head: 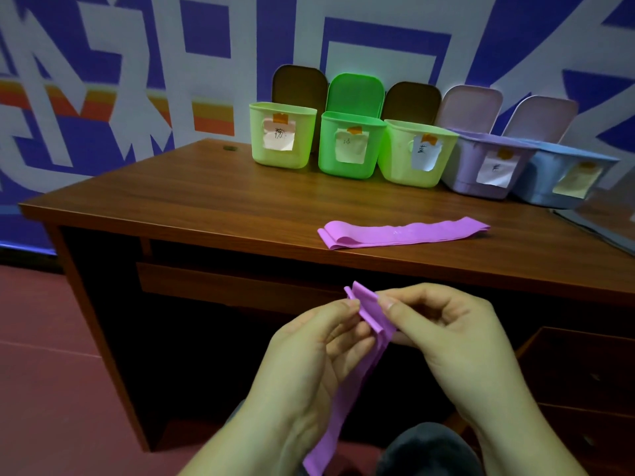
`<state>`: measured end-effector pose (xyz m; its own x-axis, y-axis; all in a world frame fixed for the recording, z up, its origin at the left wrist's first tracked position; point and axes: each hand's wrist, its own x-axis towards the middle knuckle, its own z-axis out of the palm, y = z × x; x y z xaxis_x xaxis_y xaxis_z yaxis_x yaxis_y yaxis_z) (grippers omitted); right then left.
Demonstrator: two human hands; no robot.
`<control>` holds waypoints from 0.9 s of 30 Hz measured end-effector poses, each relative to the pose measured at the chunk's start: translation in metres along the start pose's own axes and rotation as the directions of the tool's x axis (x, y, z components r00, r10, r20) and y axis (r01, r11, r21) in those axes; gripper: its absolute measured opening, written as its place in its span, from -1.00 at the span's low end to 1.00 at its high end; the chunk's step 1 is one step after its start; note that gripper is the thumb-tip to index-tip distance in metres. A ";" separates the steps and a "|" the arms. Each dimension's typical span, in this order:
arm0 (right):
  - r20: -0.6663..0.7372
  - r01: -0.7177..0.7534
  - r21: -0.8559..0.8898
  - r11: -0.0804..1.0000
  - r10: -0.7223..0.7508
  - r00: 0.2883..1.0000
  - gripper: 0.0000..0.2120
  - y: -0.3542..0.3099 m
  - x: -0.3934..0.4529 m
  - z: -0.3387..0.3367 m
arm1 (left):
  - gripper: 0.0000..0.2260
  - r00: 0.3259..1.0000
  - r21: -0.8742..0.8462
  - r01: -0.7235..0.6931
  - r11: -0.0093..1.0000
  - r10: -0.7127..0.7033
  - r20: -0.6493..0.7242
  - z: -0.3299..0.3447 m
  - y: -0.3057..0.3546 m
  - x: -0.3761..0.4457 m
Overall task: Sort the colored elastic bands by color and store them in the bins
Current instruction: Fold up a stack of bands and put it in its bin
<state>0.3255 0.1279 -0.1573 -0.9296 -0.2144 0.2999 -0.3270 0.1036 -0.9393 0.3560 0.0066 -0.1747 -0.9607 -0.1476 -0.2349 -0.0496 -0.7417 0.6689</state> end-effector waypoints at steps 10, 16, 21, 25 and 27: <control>0.004 -0.034 0.041 0.999 0.033 0.999 -0.80 0.003 -0.001 0.003 | -0.85 1.000 0.018 -0.011 1.000 0.011 0.008 -0.001 -0.003 0.001; -0.005 -0.045 0.052 0.998 0.046 0.999 -0.82 0.005 -0.001 0.004 | -0.89 0.999 0.014 -0.026 1.000 0.026 0.019 -0.002 -0.004 0.001; 0.001 -0.030 0.047 0.998 0.030 1.000 -0.81 0.005 -0.002 0.004 | -0.80 0.999 0.017 -0.033 0.999 0.033 0.006 -0.003 -0.005 0.004; 0.026 -0.023 0.027 0.999 0.022 0.999 -0.80 0.005 -0.002 0.005 | -0.86 0.999 0.015 -0.037 0.999 0.036 0.021 -0.005 -0.006 0.004; 0.059 -0.022 0.038 0.999 0.020 0.998 -0.79 0.004 -0.002 0.005 | -0.94 0.999 0.013 -0.036 0.999 0.036 0.030 -0.006 -0.006 0.004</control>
<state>0.3274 0.1236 -0.1623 -0.9243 -0.2691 0.2707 -0.2995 0.0717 -0.9514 0.3536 0.0069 -0.1839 -0.9698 -0.1540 -0.1893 -0.0184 -0.7272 0.6861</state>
